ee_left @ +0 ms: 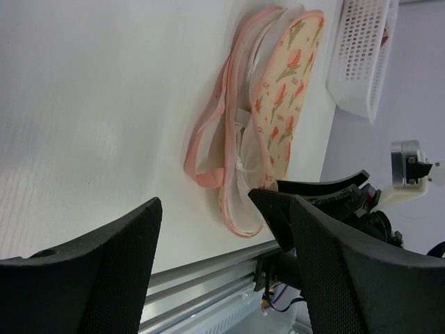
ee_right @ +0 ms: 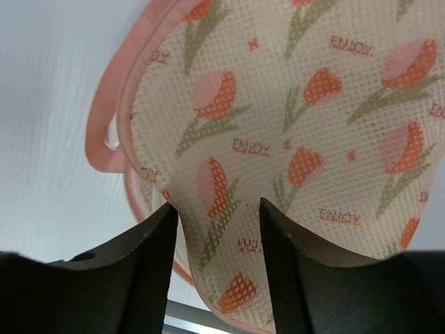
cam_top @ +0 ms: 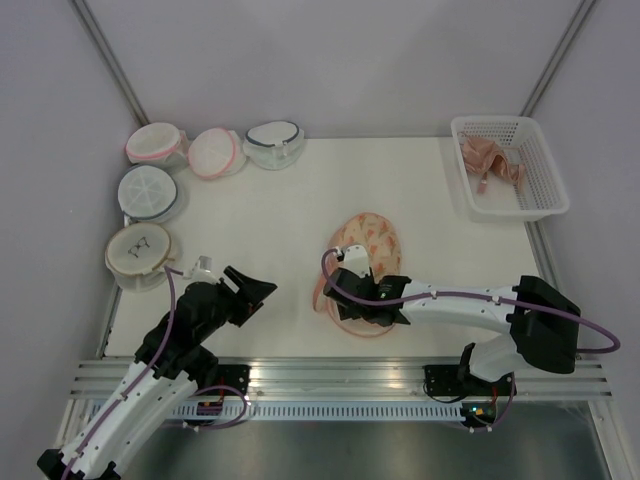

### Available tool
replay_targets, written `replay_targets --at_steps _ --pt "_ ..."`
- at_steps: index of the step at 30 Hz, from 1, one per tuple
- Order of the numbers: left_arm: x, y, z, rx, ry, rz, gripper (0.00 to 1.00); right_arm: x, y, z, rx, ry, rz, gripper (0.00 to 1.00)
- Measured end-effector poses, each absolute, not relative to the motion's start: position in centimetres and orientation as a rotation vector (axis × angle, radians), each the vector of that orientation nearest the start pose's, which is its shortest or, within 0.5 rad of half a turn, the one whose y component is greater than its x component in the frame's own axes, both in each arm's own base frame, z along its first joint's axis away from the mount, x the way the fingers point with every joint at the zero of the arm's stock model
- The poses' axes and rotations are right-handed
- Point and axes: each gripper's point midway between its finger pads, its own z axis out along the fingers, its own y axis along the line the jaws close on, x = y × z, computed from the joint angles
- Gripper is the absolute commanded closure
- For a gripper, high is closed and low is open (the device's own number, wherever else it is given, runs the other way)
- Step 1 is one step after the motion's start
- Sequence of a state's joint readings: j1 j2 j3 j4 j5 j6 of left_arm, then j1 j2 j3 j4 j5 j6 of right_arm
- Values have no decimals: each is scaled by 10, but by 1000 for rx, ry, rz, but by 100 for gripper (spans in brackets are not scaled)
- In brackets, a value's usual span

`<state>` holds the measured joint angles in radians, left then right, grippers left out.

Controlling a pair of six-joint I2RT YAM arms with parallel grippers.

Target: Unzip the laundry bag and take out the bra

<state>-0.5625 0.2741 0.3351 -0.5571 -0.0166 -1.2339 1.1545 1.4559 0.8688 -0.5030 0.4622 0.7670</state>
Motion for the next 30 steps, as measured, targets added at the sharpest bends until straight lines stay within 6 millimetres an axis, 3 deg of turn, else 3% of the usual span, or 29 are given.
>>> replay_targets --at_steps 5,8,9,11,14,20,26,30 --pt "168 -149 129 -751 2117 -1043 21 174 283 76 -382 2447 276 41" --pt "168 -149 126 -752 2122 -1039 21 175 291 88 -390 2421 329 46" --pt "168 -149 125 -753 2124 -1038 21 176 293 91 -390 2414 336 54" --pt "167 -149 124 -754 2126 -1036 21 178 294 93 -393 2409 328 58" --pt "168 -149 125 -754 2125 -1037 21 183 293 89 -392 2415 272 55" --pt "168 -149 125 -753 2124 -1038 21 180 298 81 -449 2435 276 38" --pt "168 -149 125 -753 2124 -1038 21 173 311 88 -518 2423 335 42" --pt "168 -149 126 -751 2118 -1043 22 177 321 84 -537 2427 287 47"
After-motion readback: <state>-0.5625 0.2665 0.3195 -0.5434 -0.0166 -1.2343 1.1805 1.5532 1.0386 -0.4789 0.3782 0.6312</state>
